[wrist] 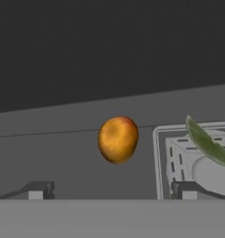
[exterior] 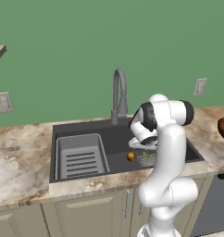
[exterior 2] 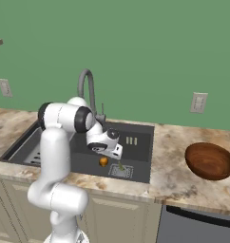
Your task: Remove the mango and lemon wedge from the sink. Then move the bowl and cup from the counter to the sink for washing.
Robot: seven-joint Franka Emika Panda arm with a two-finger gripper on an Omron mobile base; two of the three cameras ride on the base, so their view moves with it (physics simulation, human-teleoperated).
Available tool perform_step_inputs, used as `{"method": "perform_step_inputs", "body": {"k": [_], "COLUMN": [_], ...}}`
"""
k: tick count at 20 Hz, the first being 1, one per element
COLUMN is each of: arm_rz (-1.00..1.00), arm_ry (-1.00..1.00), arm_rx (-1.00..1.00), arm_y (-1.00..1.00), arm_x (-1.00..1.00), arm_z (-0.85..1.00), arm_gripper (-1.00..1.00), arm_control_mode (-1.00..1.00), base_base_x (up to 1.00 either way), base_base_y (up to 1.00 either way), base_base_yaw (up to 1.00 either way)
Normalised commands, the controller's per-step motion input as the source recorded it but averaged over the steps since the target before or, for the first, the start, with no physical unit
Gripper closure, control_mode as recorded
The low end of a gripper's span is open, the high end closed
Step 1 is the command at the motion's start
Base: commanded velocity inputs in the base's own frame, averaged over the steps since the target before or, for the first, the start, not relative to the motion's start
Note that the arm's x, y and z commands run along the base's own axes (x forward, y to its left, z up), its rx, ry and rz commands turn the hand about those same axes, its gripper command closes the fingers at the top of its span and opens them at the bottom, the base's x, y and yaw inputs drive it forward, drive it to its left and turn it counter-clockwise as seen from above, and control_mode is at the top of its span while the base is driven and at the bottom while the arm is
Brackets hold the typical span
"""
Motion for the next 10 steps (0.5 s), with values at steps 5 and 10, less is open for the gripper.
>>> {"method": "perform_step_inputs", "body": {"k": [5,10], "arm_rz": [0.0,0.0], "arm_ry": [0.0,0.0], "arm_rx": [0.0,0.0], "arm_y": [0.05,0.05], "arm_x": [0.08,0.08], "arm_z": [-0.17,-0.16], "arm_gripper": [-1.0,-1.0], "arm_control_mode": [-1.0,-1.0], "base_base_x": [0.0,0.0], "base_base_y": [0.0,0.0], "base_base_yaw": [0.0,0.0]}}
